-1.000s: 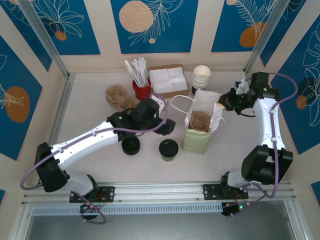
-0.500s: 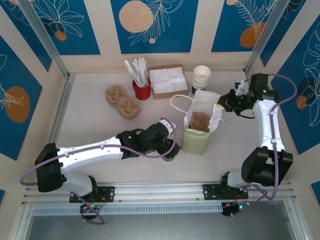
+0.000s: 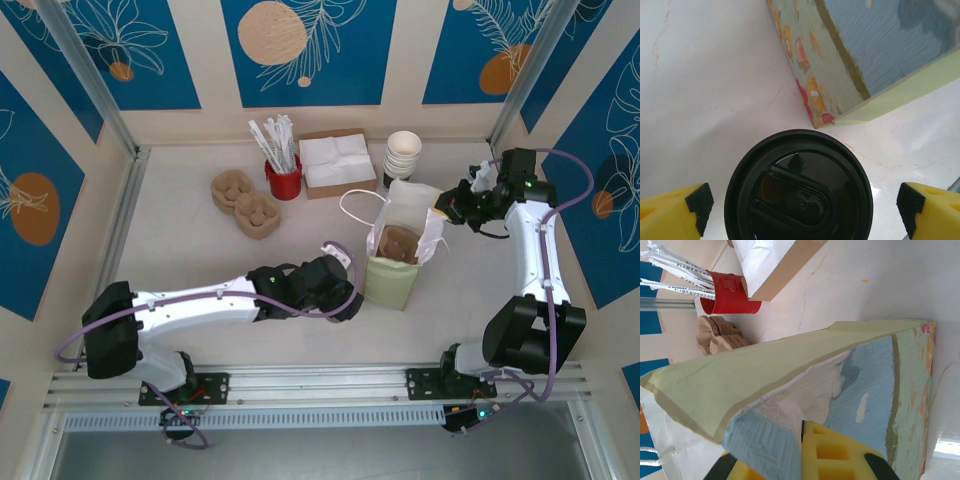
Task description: Pack the takeout coffee
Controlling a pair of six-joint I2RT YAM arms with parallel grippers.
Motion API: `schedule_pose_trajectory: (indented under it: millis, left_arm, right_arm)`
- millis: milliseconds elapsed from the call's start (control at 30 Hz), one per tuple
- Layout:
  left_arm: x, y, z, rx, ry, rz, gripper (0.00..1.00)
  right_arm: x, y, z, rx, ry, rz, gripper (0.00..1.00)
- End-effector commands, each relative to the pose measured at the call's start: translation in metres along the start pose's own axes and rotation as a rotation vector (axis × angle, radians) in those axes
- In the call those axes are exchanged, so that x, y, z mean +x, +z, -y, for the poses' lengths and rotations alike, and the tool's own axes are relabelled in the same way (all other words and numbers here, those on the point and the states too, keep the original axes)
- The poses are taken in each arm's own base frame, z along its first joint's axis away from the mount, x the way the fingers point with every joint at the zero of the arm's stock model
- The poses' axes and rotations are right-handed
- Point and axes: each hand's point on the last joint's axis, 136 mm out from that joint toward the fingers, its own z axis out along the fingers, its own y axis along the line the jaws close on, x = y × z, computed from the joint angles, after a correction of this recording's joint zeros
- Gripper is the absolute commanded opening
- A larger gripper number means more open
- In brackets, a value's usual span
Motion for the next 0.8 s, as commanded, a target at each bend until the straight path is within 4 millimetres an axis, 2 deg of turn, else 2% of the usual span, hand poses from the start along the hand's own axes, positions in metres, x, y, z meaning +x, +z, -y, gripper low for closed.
schedule_pose_trajectory:
  millis: [0, 200, 533, 767]
  left_arm:
    - [0.0026, -0.0043, 0.0025, -0.039, -0.068, -0.027, 0.94]
    - [0.0002, -0.0135, 0.006, -0.129, -0.077, -0.042, 0.94]
    - [-0.0005, -0.0132, 0.01, -0.218, -0.051, -0.06, 0.99]
    - [0.0049, -0.0106, 0.004, -0.26, -0.073, -0.069, 0.99]
  right_arm:
    - [0.0074, -0.0006, -0.0045, -0.028, -0.023, -0.016, 0.0]
    - [0.0086, -0.0012, -0.0049, -0.03, -0.025, -0.016, 0.0]
    - [0.0102, -0.0034, -0.0065, -0.032, -0.031, -0.013, 0.0]
    - [0.0118, -0.0028, -0.0057, -0.034, -0.033, -0.013, 0.0]
